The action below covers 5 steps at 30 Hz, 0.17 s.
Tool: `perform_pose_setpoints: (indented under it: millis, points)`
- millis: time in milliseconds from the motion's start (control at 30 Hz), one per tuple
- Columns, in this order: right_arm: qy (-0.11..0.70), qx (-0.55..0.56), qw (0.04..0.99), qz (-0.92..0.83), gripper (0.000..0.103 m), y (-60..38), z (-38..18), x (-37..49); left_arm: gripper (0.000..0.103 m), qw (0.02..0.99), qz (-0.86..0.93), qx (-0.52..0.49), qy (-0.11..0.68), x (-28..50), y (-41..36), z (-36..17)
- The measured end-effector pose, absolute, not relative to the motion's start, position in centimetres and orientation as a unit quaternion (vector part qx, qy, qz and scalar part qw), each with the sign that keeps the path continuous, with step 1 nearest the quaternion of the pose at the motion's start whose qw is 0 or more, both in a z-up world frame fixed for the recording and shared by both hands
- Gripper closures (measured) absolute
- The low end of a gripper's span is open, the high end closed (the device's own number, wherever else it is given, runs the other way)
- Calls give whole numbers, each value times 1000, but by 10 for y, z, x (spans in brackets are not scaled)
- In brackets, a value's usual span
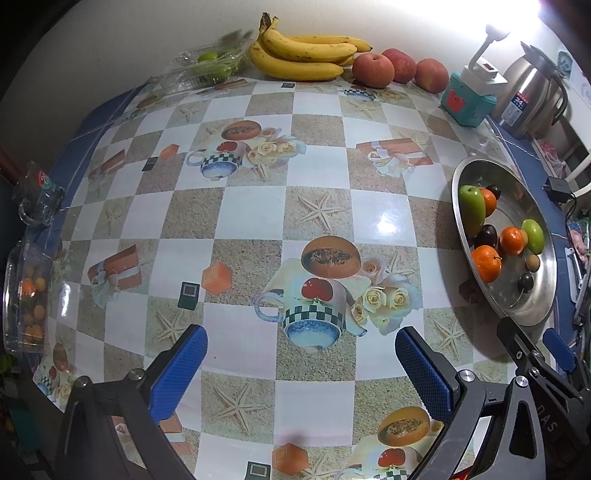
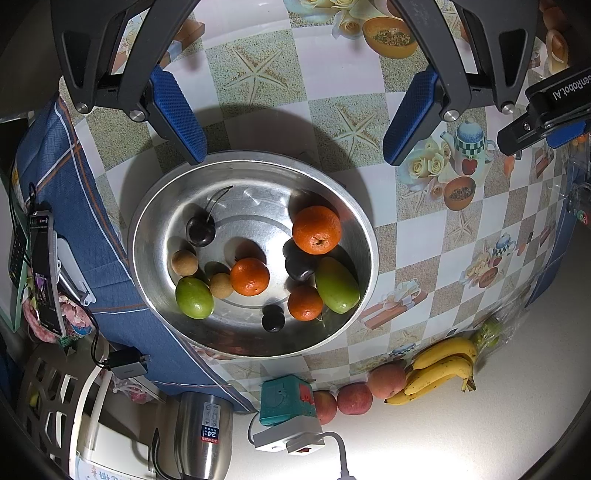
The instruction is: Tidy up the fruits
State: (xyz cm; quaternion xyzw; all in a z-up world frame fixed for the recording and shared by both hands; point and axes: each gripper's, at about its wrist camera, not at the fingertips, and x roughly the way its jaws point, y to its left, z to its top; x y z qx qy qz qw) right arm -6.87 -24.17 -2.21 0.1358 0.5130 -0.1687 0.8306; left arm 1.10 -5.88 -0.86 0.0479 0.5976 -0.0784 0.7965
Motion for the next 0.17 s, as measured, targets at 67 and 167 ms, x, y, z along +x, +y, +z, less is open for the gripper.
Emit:
perform_pose_setpoints:
  millis: [67, 167]
  points:
    - [513, 136, 830, -169, 7, -242, -22, -69, 0, 797, -80, 48, 597, 11, -59, -8]
    - [513, 136, 831, -169, 7, -242, -22, -69, 0, 796, -81, 47, 597, 12, -59, -8]
